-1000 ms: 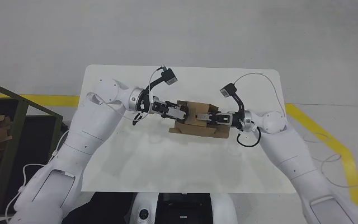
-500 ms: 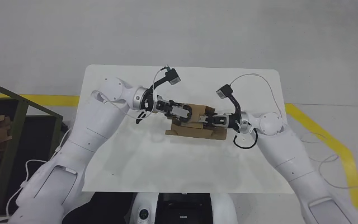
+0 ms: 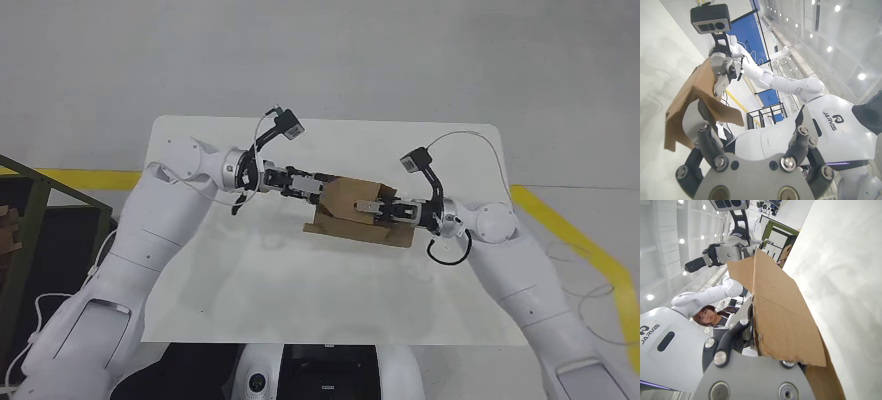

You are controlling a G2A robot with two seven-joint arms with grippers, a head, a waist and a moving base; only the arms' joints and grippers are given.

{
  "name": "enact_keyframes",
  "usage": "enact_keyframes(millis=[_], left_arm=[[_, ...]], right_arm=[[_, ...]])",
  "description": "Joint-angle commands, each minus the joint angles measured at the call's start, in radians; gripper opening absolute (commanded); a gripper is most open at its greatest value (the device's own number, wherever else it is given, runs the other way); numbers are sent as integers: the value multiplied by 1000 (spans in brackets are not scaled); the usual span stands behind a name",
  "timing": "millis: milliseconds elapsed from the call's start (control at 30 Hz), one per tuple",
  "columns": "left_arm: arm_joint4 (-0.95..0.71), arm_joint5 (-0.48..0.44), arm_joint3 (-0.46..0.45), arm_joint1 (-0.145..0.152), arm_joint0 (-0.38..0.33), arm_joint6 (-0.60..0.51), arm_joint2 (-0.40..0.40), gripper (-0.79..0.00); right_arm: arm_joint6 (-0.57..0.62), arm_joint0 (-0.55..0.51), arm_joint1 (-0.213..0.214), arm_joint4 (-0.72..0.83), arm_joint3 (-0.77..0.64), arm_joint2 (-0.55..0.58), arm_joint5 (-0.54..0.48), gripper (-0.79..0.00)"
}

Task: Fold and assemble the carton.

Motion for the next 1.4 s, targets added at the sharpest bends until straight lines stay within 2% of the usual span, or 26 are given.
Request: enact_keyframes(millis=[0, 467, 1133, 1267, 1367], left_arm=[[0, -1, 9, 2, 4, 3, -8, 0], [35, 4, 23, 4, 7, 46, -18, 0], [14, 10, 8, -5, 1, 25, 8, 0], [34, 6, 27, -3, -3, 65, -5, 0], [53, 9, 31, 0, 4, 156, -32, 0]], right_arm=[[7, -7, 2, 1, -13, 4, 2, -785], [68, -19, -7, -16, -69, -46, 27, -785], [60, 13, -33, -14, -63, -106, 34, -785], [47, 10, -29, -3, -52, -79, 19, -785], [33, -1, -21, 4, -48, -40, 8, -785]])
